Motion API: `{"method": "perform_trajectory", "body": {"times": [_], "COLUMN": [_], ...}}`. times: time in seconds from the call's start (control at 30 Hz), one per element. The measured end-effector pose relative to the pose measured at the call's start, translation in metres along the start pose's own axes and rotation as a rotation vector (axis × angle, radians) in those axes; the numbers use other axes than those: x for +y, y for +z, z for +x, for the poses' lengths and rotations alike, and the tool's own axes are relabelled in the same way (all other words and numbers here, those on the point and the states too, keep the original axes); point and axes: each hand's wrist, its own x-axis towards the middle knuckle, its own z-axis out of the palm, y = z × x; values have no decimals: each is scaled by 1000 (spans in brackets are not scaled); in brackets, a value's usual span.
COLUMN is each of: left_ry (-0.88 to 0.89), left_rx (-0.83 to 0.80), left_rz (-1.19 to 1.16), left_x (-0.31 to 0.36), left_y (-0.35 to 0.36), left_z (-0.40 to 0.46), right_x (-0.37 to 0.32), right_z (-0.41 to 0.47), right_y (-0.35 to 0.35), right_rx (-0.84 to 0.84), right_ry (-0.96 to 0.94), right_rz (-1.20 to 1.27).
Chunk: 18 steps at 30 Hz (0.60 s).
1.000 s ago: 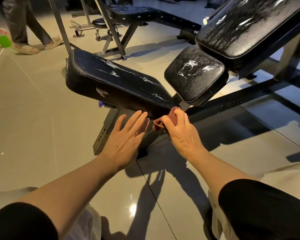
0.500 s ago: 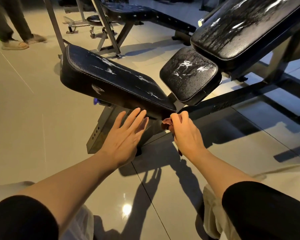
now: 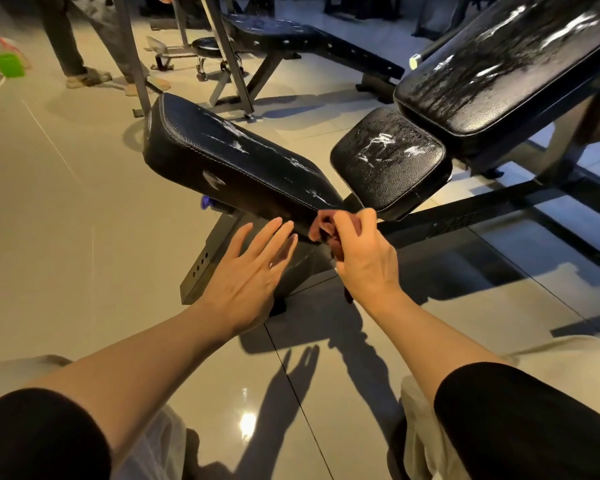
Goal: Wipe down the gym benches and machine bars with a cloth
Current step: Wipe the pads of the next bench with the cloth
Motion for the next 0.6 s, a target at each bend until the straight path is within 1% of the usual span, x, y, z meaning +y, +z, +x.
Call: {"method": "perform_trajectory", "body": {"times": [0.07,0.13,0.2,0.27,0.3,0.37,0.43,0.5,0.53,0.6], "left_ry": [3,-18,-31,-39,-44,-52,-49,-49,-66,-111], "left_rx": [13,9,-27,-48,-48,-29,1,70,99,135], "left_rz": [-9,-15,4,13,12,5,-4,5,9,3], "left_x": [0,1,1,0,-1,-6,-12,-18,-21,-25], "left_y": [-1,-3,-5,-6,-6,-5,-4,-4,-6,-8], "left_z": [1,1,2,1,0,-4,-9,-14,-16,-19], "right_x": [-8,-7,2,12,13,0,-17,-37,-46,-59], "right_z": [5,4,-4,-13,-14,-8,6,21,28,37], "right_y": [3,7,9,13,13,6,4,0,-2,-4], "right_rx": [32,-11,-138,-277,-280,-165,48,191,213,171], "right_ry": [-135,-164,-130,-37,-5,-49,-143,-219,-238,-245], "right_rz": [-53,-120,-185,-219,-205,-140,-81,-44,-36,-37]}}
